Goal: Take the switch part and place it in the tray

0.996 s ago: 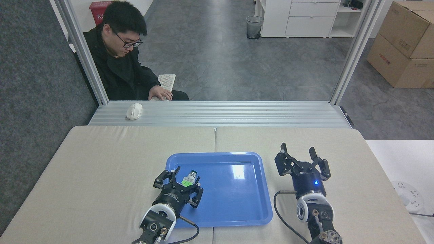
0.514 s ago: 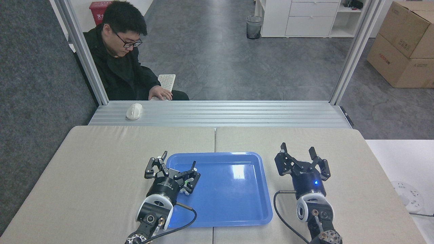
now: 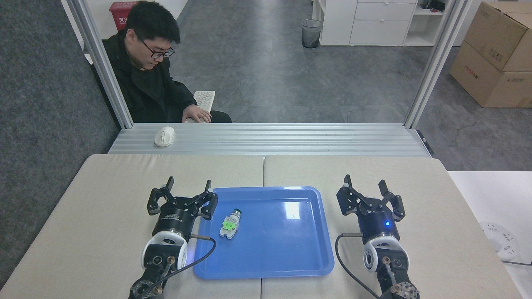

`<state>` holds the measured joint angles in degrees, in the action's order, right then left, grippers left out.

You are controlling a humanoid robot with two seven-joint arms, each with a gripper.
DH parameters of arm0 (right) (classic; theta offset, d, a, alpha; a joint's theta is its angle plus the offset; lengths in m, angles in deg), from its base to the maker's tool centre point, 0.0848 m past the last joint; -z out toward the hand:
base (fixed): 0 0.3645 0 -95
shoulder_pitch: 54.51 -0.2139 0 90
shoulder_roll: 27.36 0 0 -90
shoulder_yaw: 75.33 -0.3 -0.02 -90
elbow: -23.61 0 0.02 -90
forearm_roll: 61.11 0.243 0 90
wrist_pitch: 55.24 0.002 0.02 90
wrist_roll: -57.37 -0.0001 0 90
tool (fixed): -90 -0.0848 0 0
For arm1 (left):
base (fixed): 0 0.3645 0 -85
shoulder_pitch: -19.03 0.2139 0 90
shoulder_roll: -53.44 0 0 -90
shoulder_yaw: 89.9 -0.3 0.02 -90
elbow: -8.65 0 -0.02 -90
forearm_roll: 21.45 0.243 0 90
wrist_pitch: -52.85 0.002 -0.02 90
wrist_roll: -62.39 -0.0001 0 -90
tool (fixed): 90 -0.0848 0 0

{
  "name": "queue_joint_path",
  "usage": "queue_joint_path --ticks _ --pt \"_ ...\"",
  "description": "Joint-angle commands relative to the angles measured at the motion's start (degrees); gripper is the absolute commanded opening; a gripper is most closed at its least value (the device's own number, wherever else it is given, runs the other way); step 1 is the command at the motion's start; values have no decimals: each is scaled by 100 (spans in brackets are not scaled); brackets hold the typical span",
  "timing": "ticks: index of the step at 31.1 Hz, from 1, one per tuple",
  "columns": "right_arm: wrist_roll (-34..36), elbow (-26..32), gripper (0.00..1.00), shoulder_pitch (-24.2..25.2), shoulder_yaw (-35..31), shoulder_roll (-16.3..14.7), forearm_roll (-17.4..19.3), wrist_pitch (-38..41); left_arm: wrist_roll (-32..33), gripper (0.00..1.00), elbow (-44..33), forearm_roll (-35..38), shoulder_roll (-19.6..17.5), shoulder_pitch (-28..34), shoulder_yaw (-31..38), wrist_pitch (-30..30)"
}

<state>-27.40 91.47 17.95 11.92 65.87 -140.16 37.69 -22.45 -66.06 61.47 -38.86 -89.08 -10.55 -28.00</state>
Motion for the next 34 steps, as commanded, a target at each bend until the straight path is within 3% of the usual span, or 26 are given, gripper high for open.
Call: queue_joint_path --ticks 1,34 --pt "5 -1 100 -5 3 2 -5 -4 -93 99 -70 -188 -192 114 731 -45" --pt "5 -1 100 -5 3 2 -5 -4 -102 100 -448 -197 -166 158 731 -151"
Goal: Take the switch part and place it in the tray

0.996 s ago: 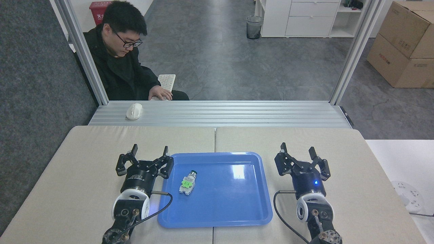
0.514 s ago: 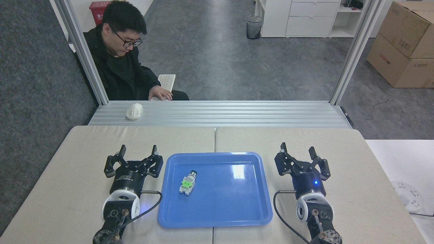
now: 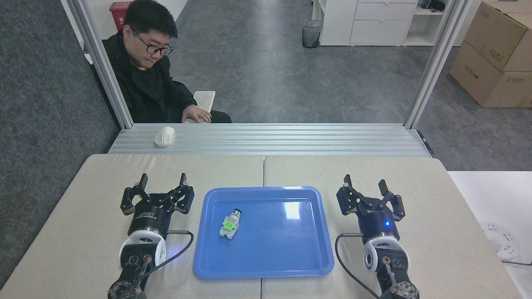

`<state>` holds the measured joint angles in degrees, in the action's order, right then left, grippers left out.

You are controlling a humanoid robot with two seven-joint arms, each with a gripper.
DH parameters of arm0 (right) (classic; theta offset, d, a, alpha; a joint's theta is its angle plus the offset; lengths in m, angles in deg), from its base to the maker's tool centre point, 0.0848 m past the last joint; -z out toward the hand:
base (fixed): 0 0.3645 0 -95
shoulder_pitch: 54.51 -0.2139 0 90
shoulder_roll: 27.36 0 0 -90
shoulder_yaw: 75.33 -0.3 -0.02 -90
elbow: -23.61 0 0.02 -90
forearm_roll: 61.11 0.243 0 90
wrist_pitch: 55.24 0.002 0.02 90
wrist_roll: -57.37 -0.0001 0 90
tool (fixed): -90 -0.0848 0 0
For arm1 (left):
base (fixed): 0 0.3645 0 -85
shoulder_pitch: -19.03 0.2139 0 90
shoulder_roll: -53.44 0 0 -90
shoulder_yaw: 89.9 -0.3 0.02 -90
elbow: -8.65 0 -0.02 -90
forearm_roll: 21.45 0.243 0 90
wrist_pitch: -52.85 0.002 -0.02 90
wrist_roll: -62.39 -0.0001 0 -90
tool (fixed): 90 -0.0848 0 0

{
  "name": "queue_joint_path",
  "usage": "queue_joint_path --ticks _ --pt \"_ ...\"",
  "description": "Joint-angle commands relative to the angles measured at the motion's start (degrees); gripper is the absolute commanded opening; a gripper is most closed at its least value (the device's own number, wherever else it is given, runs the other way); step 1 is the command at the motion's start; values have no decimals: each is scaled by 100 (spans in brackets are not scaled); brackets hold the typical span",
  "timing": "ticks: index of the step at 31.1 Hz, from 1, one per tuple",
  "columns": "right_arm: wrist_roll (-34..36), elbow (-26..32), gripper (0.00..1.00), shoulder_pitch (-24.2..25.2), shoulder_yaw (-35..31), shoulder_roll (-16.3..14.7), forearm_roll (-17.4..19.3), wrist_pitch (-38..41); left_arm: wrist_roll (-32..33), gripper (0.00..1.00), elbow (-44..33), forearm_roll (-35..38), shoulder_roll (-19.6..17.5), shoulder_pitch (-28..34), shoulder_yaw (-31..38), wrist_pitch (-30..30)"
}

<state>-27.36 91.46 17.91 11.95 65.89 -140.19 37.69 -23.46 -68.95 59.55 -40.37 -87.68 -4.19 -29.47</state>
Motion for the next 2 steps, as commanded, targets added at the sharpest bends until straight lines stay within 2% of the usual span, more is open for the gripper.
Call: queue_joint_path --ticks 1,2 --pt "1 0 100 0 0 0 -1 -4 -1 100 -159 -5 -15 19 95 -13" --pt "1 0 100 0 0 0 -1 -4 -1 100 -159 -5 -15 19 95 -13"
